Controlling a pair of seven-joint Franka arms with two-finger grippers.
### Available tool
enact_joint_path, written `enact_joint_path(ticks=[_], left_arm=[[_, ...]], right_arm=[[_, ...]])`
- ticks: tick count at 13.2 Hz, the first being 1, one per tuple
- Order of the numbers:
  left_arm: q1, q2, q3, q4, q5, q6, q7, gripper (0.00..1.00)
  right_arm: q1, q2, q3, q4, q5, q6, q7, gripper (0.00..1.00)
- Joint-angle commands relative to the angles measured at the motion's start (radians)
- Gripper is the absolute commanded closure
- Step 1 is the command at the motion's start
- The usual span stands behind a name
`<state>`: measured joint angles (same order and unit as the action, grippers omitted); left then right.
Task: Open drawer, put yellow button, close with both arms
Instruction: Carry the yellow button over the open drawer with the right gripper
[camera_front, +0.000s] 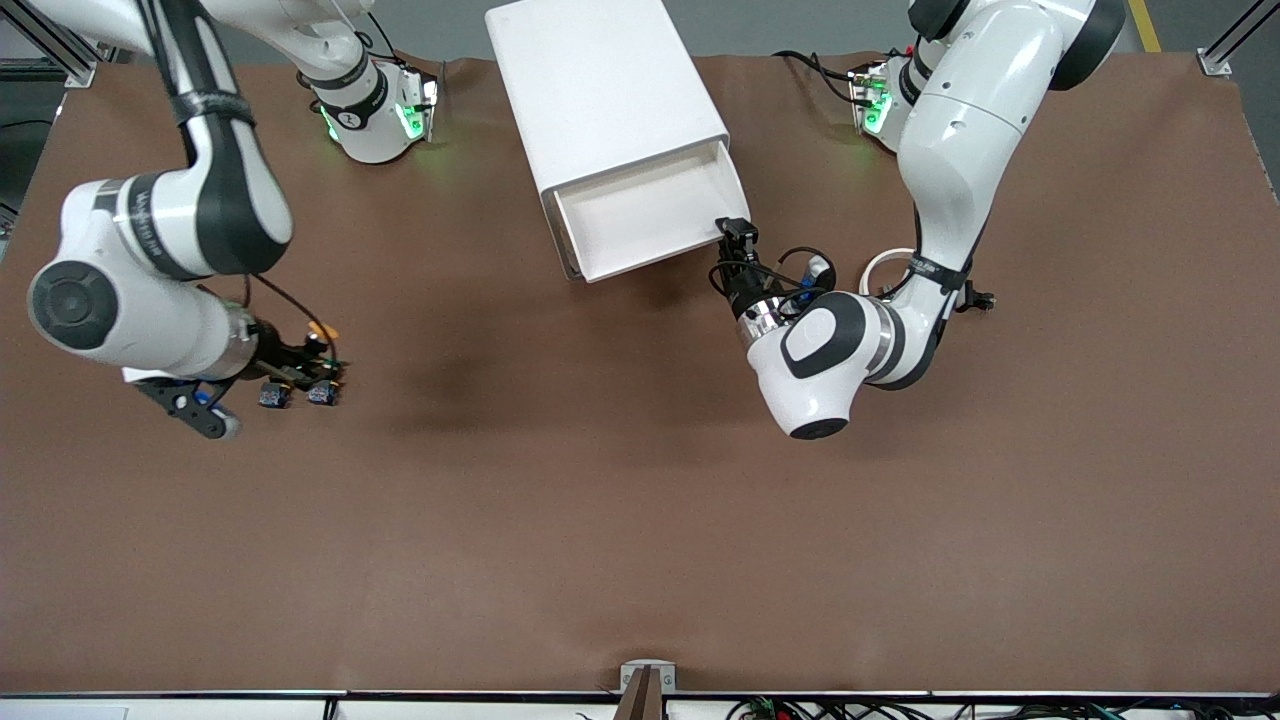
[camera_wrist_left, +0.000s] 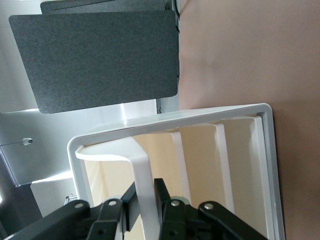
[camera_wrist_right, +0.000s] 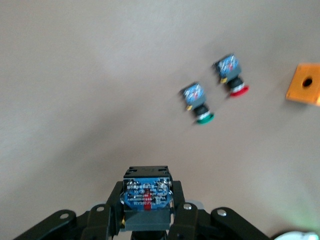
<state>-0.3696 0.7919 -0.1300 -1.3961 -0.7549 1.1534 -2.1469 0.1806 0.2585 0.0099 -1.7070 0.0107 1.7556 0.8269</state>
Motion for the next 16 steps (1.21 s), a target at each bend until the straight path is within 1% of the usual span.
enact_joint_path(ticks=[1,3,4,7,8,9,11,12,16], left_arm=[[0.006,0.032,0.015,0.046,0.039,0.029,0.010,0.84],[0.018,0.033,0.015,0.049,0.039,0.029,0.009,0.82],[0.020,0.032,0.015,0.049,0.039,0.029,0.010,0.82],[0.018,0.033,0.015,0.049,0.039,0.029,0.009,0.82],[0.018,0.033,0.015,0.049,0.039,0.029,0.009,0.74],[0.018,0.033,0.015,0.048,0.039,0.029,0.009,0.63],[0.018,0.033,0.013,0.048,0.039,0.029,0.012,0.09],[0.018,0.033,0.013,0.048,0.039,0.029,0.012,0.00],[0.018,0.032,0.012,0.046,0.034,0.020,0.009,0.00]], right_arm=[[0.092,0.001,-0.011,0.119,0.056,-0.103,0.197,1.00],[0.164,0.001,-0.011,0.188,0.101,-0.166,0.354,1.00],[0.200,-0.001,-0.011,0.210,0.107,-0.179,0.427,1.00],[0.334,0.004,-0.010,0.268,0.121,-0.177,0.686,1.00],[0.371,0.004,-0.011,0.274,0.121,-0.177,0.742,1.00],[0.408,0.004,-0.011,0.274,0.121,-0.171,0.793,1.00],[0.485,0.005,-0.011,0.274,0.115,-0.165,0.914,1.00],[0.517,0.008,-0.011,0.274,0.114,-0.163,0.983,1.00],[0.617,0.016,-0.013,0.285,0.112,-0.122,1.198,1.00]])
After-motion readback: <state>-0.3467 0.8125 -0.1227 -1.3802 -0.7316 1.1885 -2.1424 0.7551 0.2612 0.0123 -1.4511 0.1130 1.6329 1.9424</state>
